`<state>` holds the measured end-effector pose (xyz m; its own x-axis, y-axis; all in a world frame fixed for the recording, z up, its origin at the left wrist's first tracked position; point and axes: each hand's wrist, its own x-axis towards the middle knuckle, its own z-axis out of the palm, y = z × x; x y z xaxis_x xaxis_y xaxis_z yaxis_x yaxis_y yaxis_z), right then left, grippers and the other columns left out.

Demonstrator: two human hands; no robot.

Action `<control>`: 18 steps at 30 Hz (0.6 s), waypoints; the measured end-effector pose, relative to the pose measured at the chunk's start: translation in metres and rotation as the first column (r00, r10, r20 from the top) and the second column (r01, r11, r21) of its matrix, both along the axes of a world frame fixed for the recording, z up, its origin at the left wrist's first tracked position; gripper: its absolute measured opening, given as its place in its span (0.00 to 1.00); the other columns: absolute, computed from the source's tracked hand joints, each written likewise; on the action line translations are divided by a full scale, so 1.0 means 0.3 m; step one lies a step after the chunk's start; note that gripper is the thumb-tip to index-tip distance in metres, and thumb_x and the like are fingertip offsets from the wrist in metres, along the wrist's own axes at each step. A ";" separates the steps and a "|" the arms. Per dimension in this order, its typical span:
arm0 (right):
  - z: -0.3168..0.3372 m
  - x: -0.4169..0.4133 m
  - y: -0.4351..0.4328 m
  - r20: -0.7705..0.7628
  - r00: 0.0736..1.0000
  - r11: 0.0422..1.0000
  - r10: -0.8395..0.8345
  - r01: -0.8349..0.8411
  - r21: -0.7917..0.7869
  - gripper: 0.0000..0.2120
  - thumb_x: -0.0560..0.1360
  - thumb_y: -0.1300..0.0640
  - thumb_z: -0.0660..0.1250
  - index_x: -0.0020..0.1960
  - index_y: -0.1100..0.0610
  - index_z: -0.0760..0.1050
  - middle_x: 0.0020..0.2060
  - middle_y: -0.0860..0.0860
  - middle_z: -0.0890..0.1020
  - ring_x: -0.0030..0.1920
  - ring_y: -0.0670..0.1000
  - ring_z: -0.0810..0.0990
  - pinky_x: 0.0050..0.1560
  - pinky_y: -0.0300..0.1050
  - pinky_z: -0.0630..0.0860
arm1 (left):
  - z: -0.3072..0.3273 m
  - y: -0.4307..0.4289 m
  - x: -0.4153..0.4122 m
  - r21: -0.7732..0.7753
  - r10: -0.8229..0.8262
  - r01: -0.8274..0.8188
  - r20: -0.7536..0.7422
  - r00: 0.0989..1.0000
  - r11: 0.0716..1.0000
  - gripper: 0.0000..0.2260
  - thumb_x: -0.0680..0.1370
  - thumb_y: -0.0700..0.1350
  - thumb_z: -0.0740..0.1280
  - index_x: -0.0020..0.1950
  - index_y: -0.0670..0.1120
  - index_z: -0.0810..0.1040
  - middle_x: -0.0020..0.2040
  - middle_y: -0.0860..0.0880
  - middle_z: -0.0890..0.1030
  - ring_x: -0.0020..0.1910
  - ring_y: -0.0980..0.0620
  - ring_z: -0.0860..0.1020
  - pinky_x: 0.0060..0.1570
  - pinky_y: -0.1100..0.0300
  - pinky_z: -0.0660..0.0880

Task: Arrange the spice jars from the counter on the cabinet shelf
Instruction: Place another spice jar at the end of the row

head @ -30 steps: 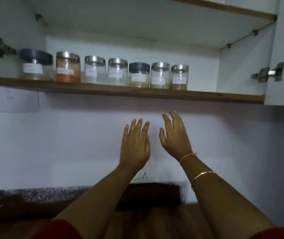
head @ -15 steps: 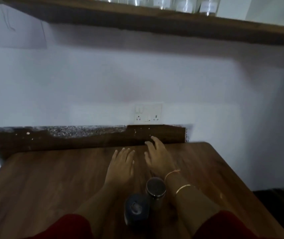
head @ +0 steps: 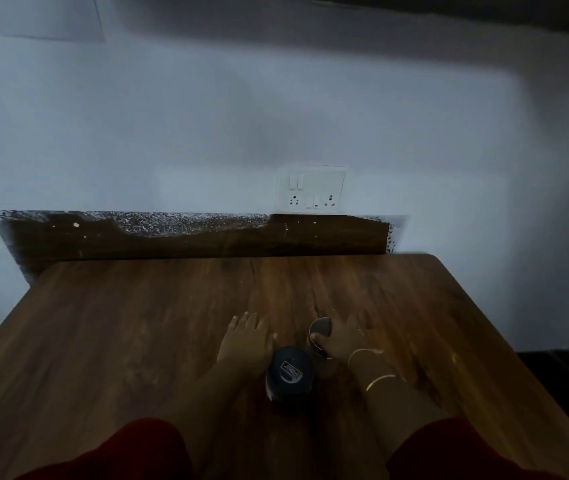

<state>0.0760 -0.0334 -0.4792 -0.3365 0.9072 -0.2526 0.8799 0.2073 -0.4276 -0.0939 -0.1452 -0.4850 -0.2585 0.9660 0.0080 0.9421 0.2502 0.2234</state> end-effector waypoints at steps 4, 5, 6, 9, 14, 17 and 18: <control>-0.020 0.013 0.008 -0.122 0.992 0.998 -0.043 0.038 -0.041 0.35 0.70 0.43 0.71 0.71 0.56 0.64 0.66 0.58 0.68 0.65 0.59 0.71 0.64 0.49 0.71 | 0.005 0.001 0.012 0.010 0.022 -0.022 0.027 0.999 1.000 0.22 0.82 0.53 0.49 0.74 0.45 0.60 0.74 0.45 0.63 0.75 0.47 0.57 0.74 0.50 0.49; -0.024 0.015 0.008 -0.139 0.989 0.998 -0.047 0.040 -0.054 0.36 0.68 0.42 0.73 0.70 0.56 0.65 0.65 0.57 0.68 0.64 0.57 0.72 0.63 0.47 0.71 | 0.006 0.002 0.015 0.015 0.025 -0.025 0.035 0.999 1.000 0.22 0.82 0.52 0.49 0.74 0.45 0.60 0.74 0.45 0.63 0.75 0.47 0.57 0.74 0.50 0.49; -0.028 0.016 0.007 -0.153 0.987 0.997 -0.046 0.037 -0.063 0.37 0.67 0.42 0.73 0.70 0.56 0.65 0.65 0.57 0.68 0.63 0.56 0.72 0.61 0.46 0.70 | 0.007 0.003 0.017 0.022 0.028 -0.029 0.043 0.999 0.999 0.21 0.82 0.52 0.49 0.73 0.45 0.61 0.73 0.45 0.64 0.74 0.47 0.58 0.74 0.50 0.50; -0.037 0.012 0.009 -0.159 0.987 0.998 -0.036 0.027 -0.056 0.40 0.66 0.43 0.75 0.70 0.57 0.64 0.65 0.57 0.68 0.63 0.56 0.72 0.60 0.44 0.71 | 0.009 0.005 0.024 0.059 0.036 -0.040 0.065 0.997 0.997 0.20 0.82 0.52 0.50 0.71 0.45 0.64 0.71 0.46 0.67 0.72 0.48 0.62 0.73 0.51 0.51; -0.015 -0.001 0.021 -0.225 0.971 0.997 -0.076 0.069 -0.038 0.31 0.67 0.47 0.75 0.65 0.58 0.71 0.59 0.54 0.75 0.55 0.51 0.76 0.55 0.43 0.75 | 0.017 0.027 0.024 0.164 0.061 -0.094 0.192 0.979 0.982 0.18 0.82 0.51 0.52 0.66 0.45 0.69 0.65 0.47 0.73 0.67 0.49 0.69 0.71 0.51 0.56; 0.061 -0.013 0.040 -0.377 0.919 0.993 -0.116 0.107 -0.044 0.33 0.68 0.46 0.73 0.68 0.56 0.68 0.63 0.55 0.72 0.61 0.55 0.73 0.61 0.49 0.74 | 0.045 0.046 0.017 0.214 0.074 -0.165 0.378 0.923 0.963 0.18 0.82 0.52 0.53 0.66 0.44 0.69 0.64 0.45 0.74 0.62 0.54 0.70 0.66 0.55 0.61; 0.101 -0.018 0.052 -0.412 0.906 0.995 -0.101 0.096 -0.033 0.34 0.68 0.45 0.72 0.70 0.56 0.66 0.64 0.56 0.71 0.63 0.56 0.72 0.62 0.50 0.73 | 0.061 0.053 0.019 0.226 0.073 -0.190 0.444 0.893 0.955 0.18 0.82 0.52 0.54 0.67 0.44 0.69 0.65 0.45 0.73 0.60 0.56 0.70 0.62 0.59 0.63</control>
<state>0.0705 -0.0178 -0.4489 -0.3218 0.9390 -0.1215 0.6402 0.1212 -0.7586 -0.0883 -0.1292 -0.4666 -0.4181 0.9017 0.1104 0.7028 0.2441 0.6682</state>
